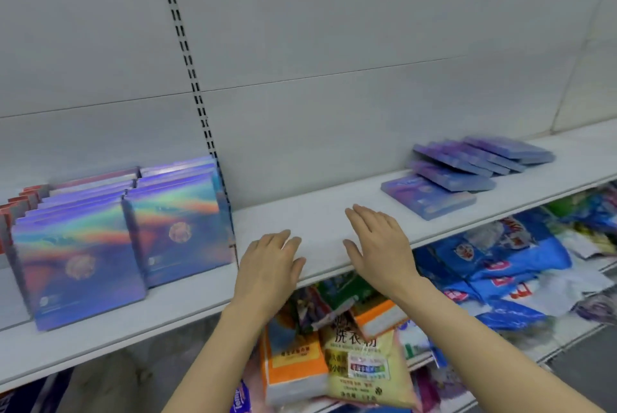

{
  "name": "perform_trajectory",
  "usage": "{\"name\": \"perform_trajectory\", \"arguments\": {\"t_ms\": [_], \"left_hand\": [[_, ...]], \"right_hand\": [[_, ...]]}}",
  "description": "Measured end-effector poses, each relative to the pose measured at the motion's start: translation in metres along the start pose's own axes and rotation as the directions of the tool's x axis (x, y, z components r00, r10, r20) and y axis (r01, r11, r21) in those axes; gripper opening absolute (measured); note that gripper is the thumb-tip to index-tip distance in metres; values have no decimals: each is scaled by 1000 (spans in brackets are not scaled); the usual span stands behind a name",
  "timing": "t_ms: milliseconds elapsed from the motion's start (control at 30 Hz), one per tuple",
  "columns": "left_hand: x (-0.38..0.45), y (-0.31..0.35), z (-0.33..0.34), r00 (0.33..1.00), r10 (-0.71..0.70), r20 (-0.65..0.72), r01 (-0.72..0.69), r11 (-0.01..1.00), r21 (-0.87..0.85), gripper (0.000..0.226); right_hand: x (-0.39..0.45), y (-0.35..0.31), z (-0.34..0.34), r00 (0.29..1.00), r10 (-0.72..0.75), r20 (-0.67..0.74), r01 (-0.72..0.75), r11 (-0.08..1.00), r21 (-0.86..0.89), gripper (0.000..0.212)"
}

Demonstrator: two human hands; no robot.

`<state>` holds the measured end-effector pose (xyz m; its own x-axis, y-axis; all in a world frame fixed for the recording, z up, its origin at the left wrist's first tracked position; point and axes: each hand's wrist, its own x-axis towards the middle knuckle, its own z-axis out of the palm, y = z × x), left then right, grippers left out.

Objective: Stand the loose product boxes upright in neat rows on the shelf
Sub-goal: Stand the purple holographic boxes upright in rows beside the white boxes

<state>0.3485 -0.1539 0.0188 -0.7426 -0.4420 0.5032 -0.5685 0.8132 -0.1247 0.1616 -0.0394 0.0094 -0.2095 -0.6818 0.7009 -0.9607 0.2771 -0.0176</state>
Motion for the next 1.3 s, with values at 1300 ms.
{"name": "perform_trajectory", "arguments": {"t_ms": [1300], "left_hand": [[412, 360, 138, 996, 27, 80, -10, 977, -214, 34]], "right_hand": [[52, 536, 4, 814, 554, 172, -508, 824, -249, 39]]}}
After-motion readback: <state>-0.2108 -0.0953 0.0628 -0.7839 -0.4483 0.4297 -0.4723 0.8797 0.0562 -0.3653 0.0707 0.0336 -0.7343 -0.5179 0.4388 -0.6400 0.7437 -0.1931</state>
